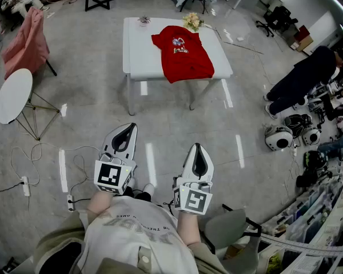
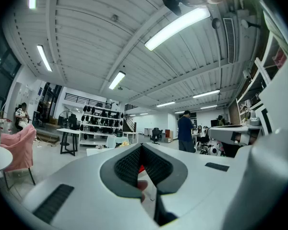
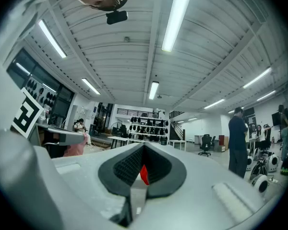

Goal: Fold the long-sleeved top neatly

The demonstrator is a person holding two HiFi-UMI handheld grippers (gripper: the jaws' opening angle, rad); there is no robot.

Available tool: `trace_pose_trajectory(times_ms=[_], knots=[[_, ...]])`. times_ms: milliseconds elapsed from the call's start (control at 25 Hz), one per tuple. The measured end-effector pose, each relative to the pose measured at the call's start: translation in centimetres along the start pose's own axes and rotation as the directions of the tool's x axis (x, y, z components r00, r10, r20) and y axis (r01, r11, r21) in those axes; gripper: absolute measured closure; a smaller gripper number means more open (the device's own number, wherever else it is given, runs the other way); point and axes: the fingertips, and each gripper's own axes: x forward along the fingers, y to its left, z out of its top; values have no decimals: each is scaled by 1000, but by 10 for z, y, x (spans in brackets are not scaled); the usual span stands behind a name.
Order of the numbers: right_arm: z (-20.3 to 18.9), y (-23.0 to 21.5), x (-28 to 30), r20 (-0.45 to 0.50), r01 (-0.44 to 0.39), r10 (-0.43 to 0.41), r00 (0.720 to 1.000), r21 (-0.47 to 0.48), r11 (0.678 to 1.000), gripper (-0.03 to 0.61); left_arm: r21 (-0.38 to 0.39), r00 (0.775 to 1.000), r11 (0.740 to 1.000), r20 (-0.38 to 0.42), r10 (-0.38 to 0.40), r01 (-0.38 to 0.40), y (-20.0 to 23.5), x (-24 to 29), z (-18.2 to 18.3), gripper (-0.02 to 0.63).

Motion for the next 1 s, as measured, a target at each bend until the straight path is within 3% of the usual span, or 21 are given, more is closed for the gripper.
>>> trace_pose_trajectory(times_ms=[640,800,960,1000], knots=[[-3,9,20,-12,23,-23,1000,5,1000,580,12,999,999,-18,-33,33,16,17,-1,603],[-1,13,29,-10,35,-34,999,45,998,580,22,997,998,-33,-66,67,26,25,4,601],[-5,18,40,9,-22,21,1000,180,984,578,22,993,994,-51,-102,103,40,36,6,598],[-6,20,44,10,-44,42,999,209,977,479,12,991,992,-61,-123,124,43,40,6,577]])
